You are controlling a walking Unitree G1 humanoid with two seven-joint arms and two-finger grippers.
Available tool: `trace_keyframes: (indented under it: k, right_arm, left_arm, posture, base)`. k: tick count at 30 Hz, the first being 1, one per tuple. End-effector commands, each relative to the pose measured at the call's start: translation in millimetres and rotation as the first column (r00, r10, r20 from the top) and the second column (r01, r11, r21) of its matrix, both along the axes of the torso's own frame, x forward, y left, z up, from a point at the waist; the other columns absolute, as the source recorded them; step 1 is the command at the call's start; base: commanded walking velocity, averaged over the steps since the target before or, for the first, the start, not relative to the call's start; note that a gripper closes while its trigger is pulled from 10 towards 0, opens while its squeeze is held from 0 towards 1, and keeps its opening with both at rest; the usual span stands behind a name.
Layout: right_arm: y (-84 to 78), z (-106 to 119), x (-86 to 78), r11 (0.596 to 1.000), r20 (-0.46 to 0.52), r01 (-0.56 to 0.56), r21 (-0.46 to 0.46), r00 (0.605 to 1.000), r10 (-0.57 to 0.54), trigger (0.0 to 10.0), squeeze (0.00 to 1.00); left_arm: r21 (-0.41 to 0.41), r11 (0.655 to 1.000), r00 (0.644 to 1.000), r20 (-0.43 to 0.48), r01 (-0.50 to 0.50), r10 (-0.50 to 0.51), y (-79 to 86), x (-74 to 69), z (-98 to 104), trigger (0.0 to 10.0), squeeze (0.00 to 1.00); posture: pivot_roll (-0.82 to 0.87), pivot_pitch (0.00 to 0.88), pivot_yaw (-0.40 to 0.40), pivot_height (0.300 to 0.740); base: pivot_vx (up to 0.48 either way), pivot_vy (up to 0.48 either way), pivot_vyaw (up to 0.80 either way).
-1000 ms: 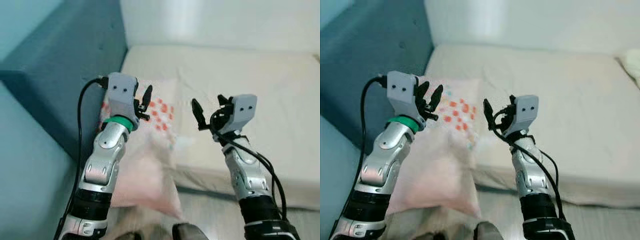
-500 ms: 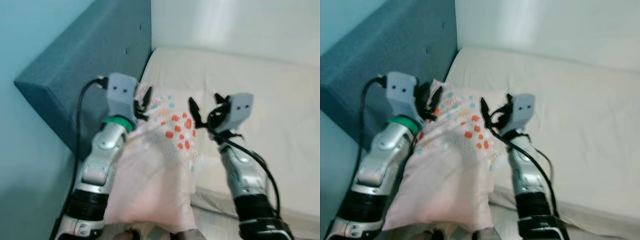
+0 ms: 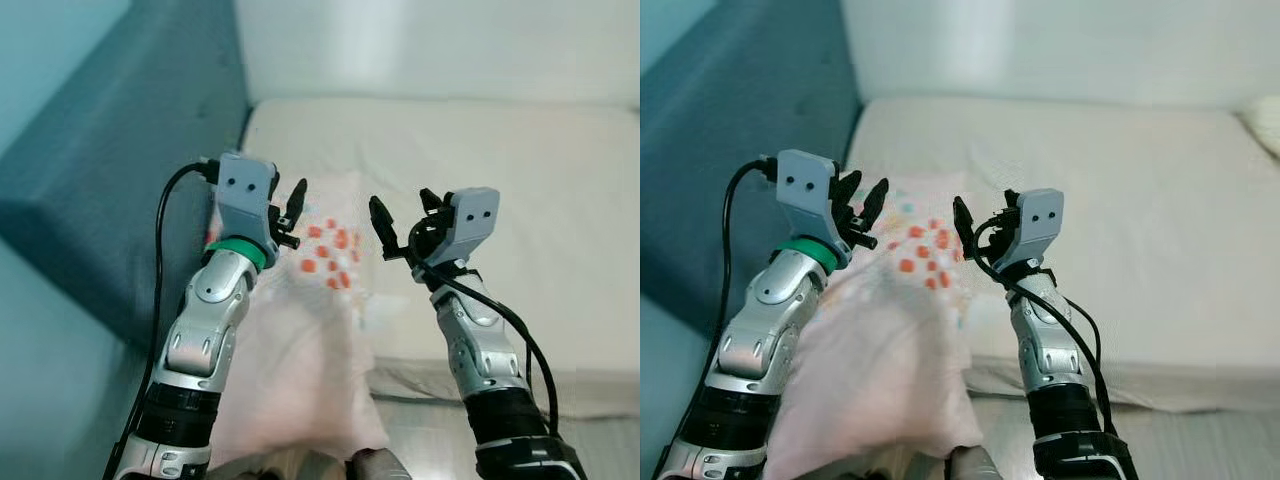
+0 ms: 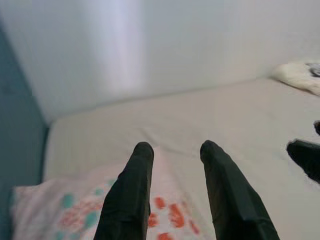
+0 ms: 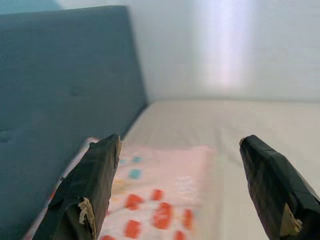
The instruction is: Clean up the room
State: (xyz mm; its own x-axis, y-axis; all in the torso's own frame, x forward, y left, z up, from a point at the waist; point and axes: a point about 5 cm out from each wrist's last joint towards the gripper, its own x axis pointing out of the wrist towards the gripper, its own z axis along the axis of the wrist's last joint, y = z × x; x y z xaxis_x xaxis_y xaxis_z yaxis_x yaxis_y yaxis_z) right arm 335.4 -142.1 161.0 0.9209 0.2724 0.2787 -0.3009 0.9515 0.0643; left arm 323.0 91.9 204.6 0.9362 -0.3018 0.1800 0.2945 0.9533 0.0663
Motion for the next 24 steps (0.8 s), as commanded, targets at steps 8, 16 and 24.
trace_keyframes:
  k: [8,16,24]
  right_arm:
    - [4.1,-6,-1.4,1.000,-0.023,-0.011,-0.008,1.000,0.011,10.0,0.00]
    - [6.7,-10,-4.1,0.999,-0.028,-0.027,-0.024,0.999,0.026,10.0,0.00]
    - [6.0,-11,-4.3,0.999,-0.035,-0.026,-0.026,0.999,0.025,10.0,0.00]
  left_arm:
    - [0.057,0.997,0.994,-0.083,-0.060,0.064,15.2,-3.6,-25,10.0,0.00]
    - [0.077,0.993,0.989,-0.115,-0.088,0.097,23.8,-5.9,-36,10.0,0.00]
    - [0.092,0.991,0.985,-0.127,-0.102,0.113,25.0,-5.8,-41,10.0,0.00]
  posture:
    - [-0.11,0.084,0.079,0.740]
    - [-0.10,0.085,0.077,0.730]
    - [-0.11,0.086,0.078,0.700]
  base:
    - [0.000,0.000,0.00]
    - [0.000,0.000,0.00]
    - [0.000,0.000,0.00]
